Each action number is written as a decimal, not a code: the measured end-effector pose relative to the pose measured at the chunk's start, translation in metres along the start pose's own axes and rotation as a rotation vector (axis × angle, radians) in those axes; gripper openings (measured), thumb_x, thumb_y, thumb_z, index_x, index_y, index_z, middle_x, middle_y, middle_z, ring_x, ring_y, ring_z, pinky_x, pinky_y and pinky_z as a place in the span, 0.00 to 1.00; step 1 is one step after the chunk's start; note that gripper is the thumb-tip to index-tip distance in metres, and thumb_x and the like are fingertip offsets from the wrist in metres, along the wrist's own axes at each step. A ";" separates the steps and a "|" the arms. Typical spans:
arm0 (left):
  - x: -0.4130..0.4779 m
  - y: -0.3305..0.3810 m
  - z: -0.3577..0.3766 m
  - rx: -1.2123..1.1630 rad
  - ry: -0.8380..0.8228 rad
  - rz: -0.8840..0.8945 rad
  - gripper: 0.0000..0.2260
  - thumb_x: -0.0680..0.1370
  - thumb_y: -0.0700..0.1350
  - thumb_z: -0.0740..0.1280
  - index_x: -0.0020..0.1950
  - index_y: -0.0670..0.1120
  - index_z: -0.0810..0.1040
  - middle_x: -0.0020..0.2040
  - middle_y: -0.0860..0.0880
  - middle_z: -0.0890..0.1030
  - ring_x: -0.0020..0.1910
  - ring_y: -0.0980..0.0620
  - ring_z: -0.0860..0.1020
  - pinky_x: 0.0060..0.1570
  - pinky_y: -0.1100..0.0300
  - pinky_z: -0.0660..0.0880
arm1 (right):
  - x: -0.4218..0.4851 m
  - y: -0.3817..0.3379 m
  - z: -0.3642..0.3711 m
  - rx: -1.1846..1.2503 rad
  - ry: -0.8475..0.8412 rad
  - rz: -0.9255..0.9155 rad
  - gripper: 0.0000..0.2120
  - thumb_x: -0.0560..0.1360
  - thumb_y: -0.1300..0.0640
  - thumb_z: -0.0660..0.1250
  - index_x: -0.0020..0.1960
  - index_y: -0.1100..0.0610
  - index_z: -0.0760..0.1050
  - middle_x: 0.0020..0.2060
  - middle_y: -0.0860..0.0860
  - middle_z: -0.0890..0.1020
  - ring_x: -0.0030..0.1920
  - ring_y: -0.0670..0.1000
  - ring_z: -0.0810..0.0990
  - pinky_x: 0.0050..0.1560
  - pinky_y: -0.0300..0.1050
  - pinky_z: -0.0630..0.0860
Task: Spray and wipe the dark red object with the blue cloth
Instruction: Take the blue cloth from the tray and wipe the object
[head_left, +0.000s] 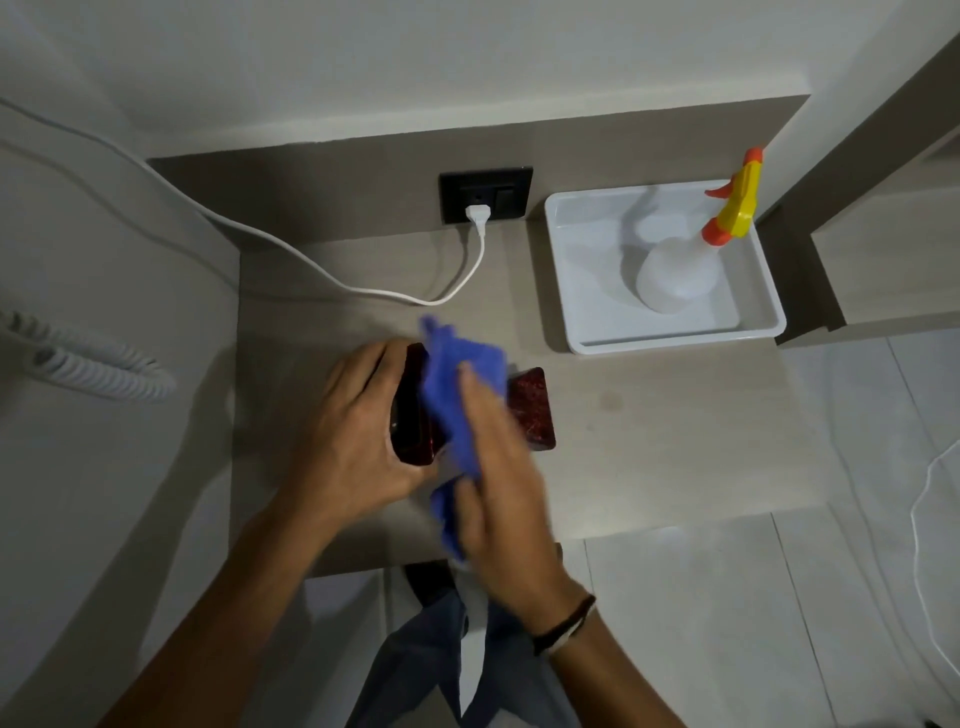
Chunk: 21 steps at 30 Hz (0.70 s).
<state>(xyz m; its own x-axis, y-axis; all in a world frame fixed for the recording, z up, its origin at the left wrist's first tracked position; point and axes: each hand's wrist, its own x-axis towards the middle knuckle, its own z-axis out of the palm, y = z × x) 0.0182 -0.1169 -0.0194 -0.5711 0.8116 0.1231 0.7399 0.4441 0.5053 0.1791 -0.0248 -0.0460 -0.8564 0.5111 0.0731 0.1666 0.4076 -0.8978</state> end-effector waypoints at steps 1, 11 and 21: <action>-0.001 -0.002 0.001 -0.001 0.023 -0.002 0.39 0.65 0.53 0.81 0.72 0.38 0.75 0.66 0.39 0.80 0.64 0.40 0.78 0.67 0.58 0.71 | -0.004 0.004 0.005 -0.070 -0.125 -0.047 0.41 0.80 0.69 0.58 0.88 0.53 0.46 0.86 0.57 0.58 0.82 0.56 0.69 0.81 0.51 0.70; -0.002 -0.005 -0.002 -0.050 0.012 -0.098 0.37 0.65 0.56 0.75 0.69 0.37 0.77 0.63 0.38 0.80 0.60 0.36 0.80 0.61 0.49 0.77 | -0.016 0.006 0.015 -0.117 -0.234 -0.049 0.40 0.81 0.62 0.56 0.88 0.50 0.43 0.88 0.50 0.51 0.86 0.64 0.60 0.83 0.66 0.63; -0.009 -0.008 0.000 -0.092 0.036 -0.119 0.41 0.62 0.51 0.80 0.72 0.36 0.76 0.66 0.38 0.80 0.64 0.36 0.79 0.67 0.49 0.75 | 0.000 -0.004 0.027 -0.114 -0.140 -0.061 0.39 0.82 0.64 0.56 0.88 0.54 0.42 0.89 0.52 0.48 0.89 0.57 0.50 0.87 0.61 0.53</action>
<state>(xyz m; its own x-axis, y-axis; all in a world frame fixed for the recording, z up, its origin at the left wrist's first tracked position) 0.0178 -0.1280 -0.0243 -0.6667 0.7402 0.0877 0.6313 0.4982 0.5943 0.1654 -0.0471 -0.0547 -0.9249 0.3758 0.0574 0.1600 0.5219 -0.8379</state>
